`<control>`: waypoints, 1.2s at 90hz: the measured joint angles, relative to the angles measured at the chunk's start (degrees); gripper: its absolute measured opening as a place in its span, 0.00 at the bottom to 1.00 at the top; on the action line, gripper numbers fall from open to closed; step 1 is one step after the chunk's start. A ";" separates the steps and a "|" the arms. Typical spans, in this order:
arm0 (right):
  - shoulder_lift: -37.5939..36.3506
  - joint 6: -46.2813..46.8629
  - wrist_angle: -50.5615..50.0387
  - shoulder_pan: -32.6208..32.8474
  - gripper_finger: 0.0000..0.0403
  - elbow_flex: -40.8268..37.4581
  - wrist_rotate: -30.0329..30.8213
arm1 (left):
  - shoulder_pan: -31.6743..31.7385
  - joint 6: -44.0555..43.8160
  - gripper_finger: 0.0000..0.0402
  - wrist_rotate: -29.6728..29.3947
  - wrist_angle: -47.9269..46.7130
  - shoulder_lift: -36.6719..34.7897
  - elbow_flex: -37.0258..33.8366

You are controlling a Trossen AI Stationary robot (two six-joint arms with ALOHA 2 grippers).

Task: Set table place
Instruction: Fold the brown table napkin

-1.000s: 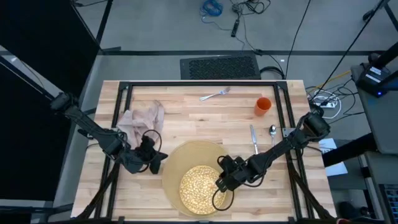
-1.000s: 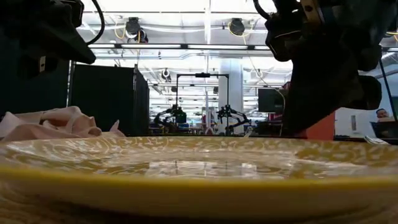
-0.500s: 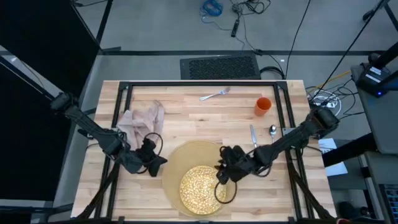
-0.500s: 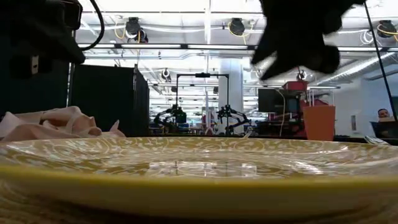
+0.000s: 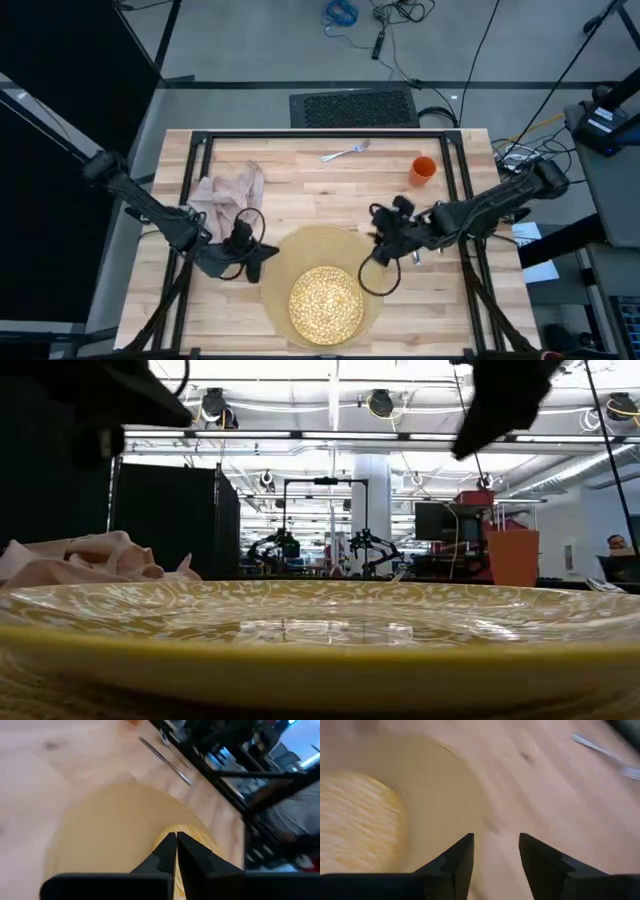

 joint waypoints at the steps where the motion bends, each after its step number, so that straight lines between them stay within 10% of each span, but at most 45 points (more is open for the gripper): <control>1: -0.17 0.15 -1.08 -0.10 0.36 0.00 0.39 | 0.61 0.48 0.00 0.04 0.03 0.01 0.00; 31: -1.65 1.46 -9.17 -4.90 0.36 -0.02 3.71 | 31.07 22.91 0.00 26.21 9.48 -0.91 0.45; 44: 0.82 -4.59 -1.76 -9.81 0.36 -0.02 1.47 | 42.45 22.42 0.00 30.77 -3.26 -3.71 2.57; 60: 5.48 -16.52 9.35 -16.63 0.36 -0.02 -6.80 | 47.03 22.89 0.00 24.98 -27.88 -9.09 5.92; 108: 16.17 -24.42 33.67 -26.78 0.36 -0.07 -26.63 | 66.43 25.19 0.00 31.24 -33.80 1.49 6.88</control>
